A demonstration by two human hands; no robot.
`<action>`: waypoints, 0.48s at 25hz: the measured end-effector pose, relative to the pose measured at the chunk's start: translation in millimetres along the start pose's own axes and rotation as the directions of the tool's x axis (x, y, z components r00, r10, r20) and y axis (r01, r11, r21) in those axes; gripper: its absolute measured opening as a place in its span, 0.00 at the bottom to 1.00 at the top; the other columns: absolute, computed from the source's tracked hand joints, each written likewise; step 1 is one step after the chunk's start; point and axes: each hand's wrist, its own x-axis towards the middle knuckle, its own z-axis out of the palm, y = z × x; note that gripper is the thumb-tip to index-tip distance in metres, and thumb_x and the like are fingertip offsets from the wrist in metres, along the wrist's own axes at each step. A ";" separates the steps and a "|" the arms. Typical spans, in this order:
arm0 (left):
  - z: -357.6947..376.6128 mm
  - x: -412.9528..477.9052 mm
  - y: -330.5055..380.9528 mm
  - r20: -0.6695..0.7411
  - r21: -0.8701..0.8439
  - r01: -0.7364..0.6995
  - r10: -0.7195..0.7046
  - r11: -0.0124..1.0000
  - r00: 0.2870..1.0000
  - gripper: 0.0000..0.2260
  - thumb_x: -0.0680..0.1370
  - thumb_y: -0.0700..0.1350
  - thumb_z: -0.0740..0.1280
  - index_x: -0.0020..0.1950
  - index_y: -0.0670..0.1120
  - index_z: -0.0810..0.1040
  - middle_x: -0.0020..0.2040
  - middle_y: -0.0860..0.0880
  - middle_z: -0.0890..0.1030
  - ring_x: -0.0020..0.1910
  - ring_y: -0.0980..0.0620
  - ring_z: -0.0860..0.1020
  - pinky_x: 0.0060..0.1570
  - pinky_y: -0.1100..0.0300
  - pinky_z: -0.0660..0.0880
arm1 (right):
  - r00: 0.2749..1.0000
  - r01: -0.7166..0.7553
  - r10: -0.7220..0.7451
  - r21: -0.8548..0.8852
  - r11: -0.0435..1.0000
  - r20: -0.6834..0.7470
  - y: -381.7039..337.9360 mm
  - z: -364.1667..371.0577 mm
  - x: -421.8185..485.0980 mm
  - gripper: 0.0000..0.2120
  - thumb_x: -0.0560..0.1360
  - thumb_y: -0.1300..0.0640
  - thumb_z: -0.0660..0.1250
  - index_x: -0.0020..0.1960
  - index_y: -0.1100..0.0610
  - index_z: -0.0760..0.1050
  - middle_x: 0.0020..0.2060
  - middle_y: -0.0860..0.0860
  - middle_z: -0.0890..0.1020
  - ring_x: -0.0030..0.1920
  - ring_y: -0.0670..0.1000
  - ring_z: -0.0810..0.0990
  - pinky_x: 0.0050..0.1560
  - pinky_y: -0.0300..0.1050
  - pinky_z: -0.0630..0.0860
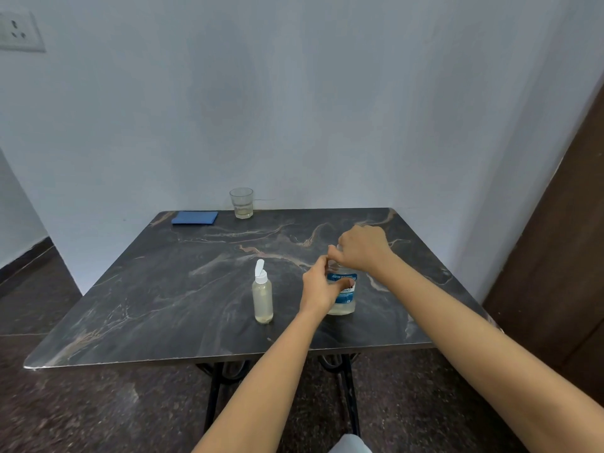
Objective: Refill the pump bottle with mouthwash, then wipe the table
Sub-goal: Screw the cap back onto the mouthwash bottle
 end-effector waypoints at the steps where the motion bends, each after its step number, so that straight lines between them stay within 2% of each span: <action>1: 1.1 -0.8 0.2 -0.010 -0.004 0.007 -0.008 1.000 1.000 0.20 0.71 0.42 0.75 0.60 0.47 0.73 0.57 0.49 0.79 0.55 0.54 0.78 0.54 0.61 0.75 | 0.999 -0.042 0.042 0.011 0.999 -0.001 -3.2 0.7 -1.0 0.25 0.78 0.43 0.50 0.27 0.55 0.65 0.25 0.48 0.68 0.26 0.48 0.67 0.28 0.40 0.63; 5: 4.3 -3.5 3.3 -0.026 -0.025 0.027 -0.028 0.999 0.999 0.20 0.72 0.41 0.74 0.61 0.47 0.72 0.56 0.52 0.77 0.55 0.55 0.76 0.52 0.63 0.72 | 0.981 -0.195 0.196 0.105 0.975 -0.003 -14.8 0.2 -8.1 0.24 0.78 0.45 0.52 0.28 0.56 0.64 0.26 0.50 0.69 0.30 0.50 0.71 0.33 0.42 0.67; 8: 1.9 -5.4 7.4 -0.011 -0.056 0.046 -0.047 0.997 0.999 0.19 0.73 0.40 0.73 0.61 0.47 0.72 0.55 0.51 0.77 0.58 0.51 0.77 0.48 0.66 0.72 | 0.970 -0.242 0.242 0.133 0.961 0.011 -20.6 -2.5 -15.1 0.24 0.79 0.45 0.52 0.28 0.56 0.64 0.26 0.50 0.69 0.33 0.51 0.73 0.35 0.43 0.67; 10: -2.1 -10.0 7.6 0.015 -0.010 0.062 -0.062 0.998 0.998 0.22 0.73 0.40 0.73 0.65 0.46 0.70 0.59 0.49 0.77 0.62 0.49 0.76 0.52 0.63 0.73 | 0.965 -0.262 0.262 0.147 0.954 0.021 -23.8 -5.1 -19.9 0.24 0.79 0.43 0.52 0.30 0.56 0.66 0.28 0.50 0.72 0.32 0.51 0.73 0.35 0.43 0.66; 12: -11.6 -22.6 2.6 -0.005 0.022 0.077 -0.076 0.997 0.997 0.29 0.72 0.44 0.75 0.69 0.46 0.67 0.65 0.48 0.74 0.65 0.50 0.72 0.60 0.58 0.71 | 0.956 -0.295 0.292 0.170 0.940 0.040 -26.4 -7.3 -24.9 0.26 0.78 0.36 0.53 0.39 0.58 0.72 0.35 0.52 0.76 0.35 0.52 0.74 0.36 0.44 0.66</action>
